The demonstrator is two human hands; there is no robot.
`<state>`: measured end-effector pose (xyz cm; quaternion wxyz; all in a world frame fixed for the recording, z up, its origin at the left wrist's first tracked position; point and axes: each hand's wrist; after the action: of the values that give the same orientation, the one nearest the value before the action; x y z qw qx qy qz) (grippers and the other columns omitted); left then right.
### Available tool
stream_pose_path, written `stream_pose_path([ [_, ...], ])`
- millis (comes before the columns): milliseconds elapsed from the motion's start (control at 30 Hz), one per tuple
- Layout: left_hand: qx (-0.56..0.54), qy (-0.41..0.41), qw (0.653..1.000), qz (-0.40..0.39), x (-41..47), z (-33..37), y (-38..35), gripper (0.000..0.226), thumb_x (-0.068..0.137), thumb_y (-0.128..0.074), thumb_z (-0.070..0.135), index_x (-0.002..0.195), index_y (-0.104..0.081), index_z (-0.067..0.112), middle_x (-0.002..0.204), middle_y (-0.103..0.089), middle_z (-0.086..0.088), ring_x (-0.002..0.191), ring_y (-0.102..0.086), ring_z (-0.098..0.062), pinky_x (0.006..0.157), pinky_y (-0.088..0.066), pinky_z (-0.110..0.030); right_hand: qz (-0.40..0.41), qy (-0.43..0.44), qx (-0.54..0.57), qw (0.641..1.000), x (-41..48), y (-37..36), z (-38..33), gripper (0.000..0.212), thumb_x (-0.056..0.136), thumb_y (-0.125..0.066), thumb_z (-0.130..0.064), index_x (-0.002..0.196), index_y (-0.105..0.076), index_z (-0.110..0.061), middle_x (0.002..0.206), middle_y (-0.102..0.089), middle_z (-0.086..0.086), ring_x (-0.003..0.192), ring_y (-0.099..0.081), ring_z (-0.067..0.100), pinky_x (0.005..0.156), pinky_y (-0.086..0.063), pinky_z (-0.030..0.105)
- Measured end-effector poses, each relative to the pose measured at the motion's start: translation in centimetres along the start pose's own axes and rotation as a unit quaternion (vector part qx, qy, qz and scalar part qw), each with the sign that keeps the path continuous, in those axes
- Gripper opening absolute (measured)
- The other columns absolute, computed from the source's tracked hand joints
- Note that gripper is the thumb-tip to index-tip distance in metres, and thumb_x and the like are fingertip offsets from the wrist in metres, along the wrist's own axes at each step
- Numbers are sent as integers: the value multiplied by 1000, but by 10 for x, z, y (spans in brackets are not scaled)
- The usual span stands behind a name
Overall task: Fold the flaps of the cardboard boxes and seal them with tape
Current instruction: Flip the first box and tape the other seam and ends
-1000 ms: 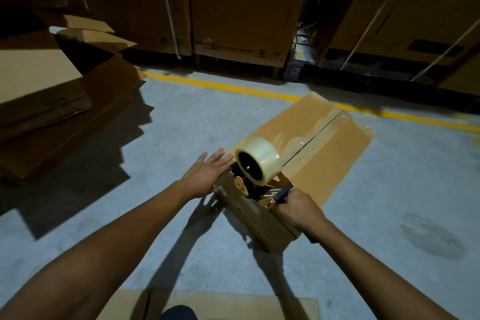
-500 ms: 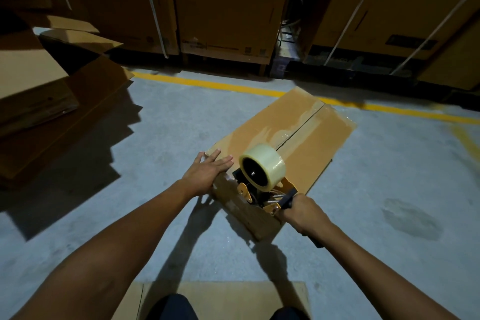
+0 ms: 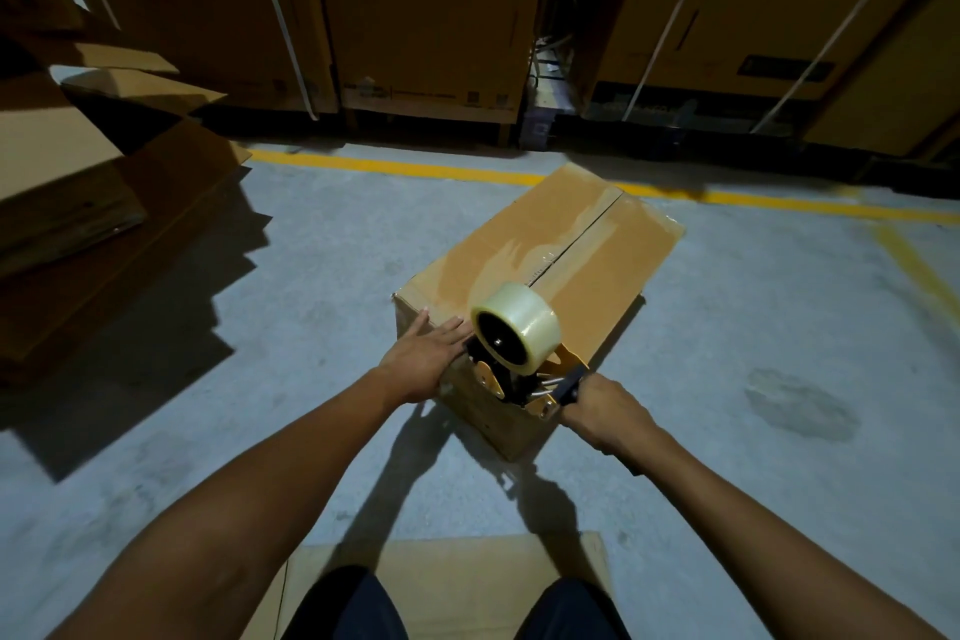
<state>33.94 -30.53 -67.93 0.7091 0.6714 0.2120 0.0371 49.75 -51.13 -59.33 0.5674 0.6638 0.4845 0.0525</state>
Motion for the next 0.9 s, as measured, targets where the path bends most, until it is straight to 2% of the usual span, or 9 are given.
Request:
stream_pose_path([
  [100,12,4,1000,-4,3,3,-3,95,92,-65,30,159,2,22,167,6,3,153,5,-15,119,10,-50,-4,-20,10,1000,-14,-2,24,15,87,-58,-15,73,-53,-15,60,-49,0,50,-43,15,48,-35,26],
  [200,46,4,999,-14,2,14,0,93,93,-62,28,159,4,16,167,8,-4,154,5,-19,120,7,-49,6,-19,-4,1000,-19,-5,29,11,88,-59,-18,85,-62,-9,64,-53,1,52,-46,15,50,-38,26],
  [267,48,-30,998,-16,-2,27,4,84,92,-59,20,159,-8,13,167,1,-8,154,3,-21,122,6,-48,6,-19,-8,1000,-18,-3,24,11,89,-59,-21,82,-56,-15,67,-55,1,57,-50,16,54,-43,27],
  [400,55,-69,996,3,-7,55,5,57,88,-60,19,143,-46,11,154,-39,-11,150,-18,-24,121,8,-48,16,-31,-26,999,-19,-4,20,11,90,-59,-23,85,-54,-16,69,-56,1,58,-56,17,59,-50,29],
  [567,20,-27,999,-6,-6,65,3,50,88,-58,27,135,-54,12,146,-49,-8,144,-32,-22,119,13,-47,-4,-28,39,999,-24,-14,33,17,90,-57,-13,101,-69,-12,77,-73,5,65,-72,16,68,-63,34],
  [633,15,-17,1000,-8,-6,66,2,50,88,-58,29,135,-54,13,145,-50,-7,144,-32,-21,118,16,-46,-3,-25,62,998,-28,-17,35,17,90,-57,-13,102,-69,-13,77,-72,6,64,-71,18,63,-61,33],
  [700,29,-14,999,-15,-7,68,2,55,88,-60,32,139,-50,13,150,-45,-8,147,-26,-22,118,15,-48,8,-18,53,998,-30,-17,35,9,89,-58,-15,93,-66,-15,75,-66,5,60,-62,19,54,-52,30],
  [767,44,-16,999,-28,-9,68,3,66,90,-60,33,149,-39,12,160,-30,-9,152,-13,-22,122,8,-51,9,-24,41,999,-35,-12,38,5,88,-58,-16,84,-62,-15,72,-60,4,59,-54,19,52,-45,28],
  [900,29,-16,999,-32,-8,67,3,88,92,-61,32,159,-5,16,167,3,-6,153,8,-20,122,7,-50,6,-54,23,998,-47,-10,60,17,86,-57,-15,70,-51,-16,64,-54,4,53,-49,18,49,-39,26],
])
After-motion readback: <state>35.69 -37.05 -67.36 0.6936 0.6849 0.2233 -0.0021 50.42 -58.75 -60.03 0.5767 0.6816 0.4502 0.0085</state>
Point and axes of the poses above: each hand's wrist, its own x-axis towards the middle knuckle, its own y-axis out of the back of the hand, z = x × y
